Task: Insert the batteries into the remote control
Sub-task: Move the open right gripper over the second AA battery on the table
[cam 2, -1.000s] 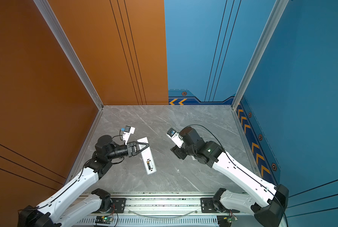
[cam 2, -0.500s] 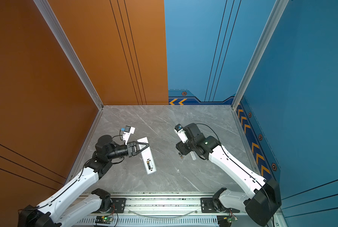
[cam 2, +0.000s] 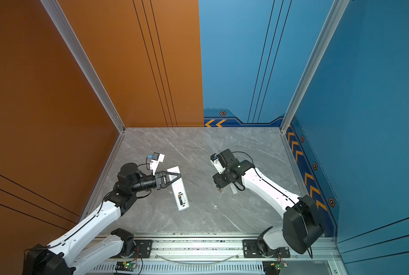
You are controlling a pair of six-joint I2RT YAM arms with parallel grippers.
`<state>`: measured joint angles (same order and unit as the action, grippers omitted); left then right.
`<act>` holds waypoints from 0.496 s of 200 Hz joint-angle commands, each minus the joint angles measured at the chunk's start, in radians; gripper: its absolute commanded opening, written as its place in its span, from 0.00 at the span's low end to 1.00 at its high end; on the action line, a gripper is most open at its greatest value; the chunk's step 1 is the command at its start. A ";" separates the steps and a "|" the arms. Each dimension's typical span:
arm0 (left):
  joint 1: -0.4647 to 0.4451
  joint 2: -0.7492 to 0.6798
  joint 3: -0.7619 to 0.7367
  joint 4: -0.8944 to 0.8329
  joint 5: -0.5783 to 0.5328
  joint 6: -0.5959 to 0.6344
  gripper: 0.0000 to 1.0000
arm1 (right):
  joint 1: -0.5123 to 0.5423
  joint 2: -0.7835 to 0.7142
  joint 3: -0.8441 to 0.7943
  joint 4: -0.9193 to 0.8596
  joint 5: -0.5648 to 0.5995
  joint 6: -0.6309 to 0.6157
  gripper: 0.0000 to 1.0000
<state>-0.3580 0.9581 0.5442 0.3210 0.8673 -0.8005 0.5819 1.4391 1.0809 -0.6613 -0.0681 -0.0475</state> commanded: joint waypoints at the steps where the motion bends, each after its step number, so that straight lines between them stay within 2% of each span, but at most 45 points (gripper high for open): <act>1: 0.011 0.013 -0.008 0.028 0.002 0.025 0.00 | -0.006 0.036 0.023 -0.012 0.026 -0.002 0.62; 64: 0.019 0.060 -0.005 0.070 0.010 0.025 0.00 | -0.005 0.141 0.054 -0.044 0.036 -0.002 0.60; 99: 0.024 0.065 -0.028 0.138 -0.045 -0.016 0.00 | -0.006 0.185 0.060 -0.059 0.029 0.001 0.57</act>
<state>-0.3450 1.0199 0.5400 0.3672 0.8593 -0.7952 0.5812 1.6005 1.1137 -0.6727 -0.0490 -0.0471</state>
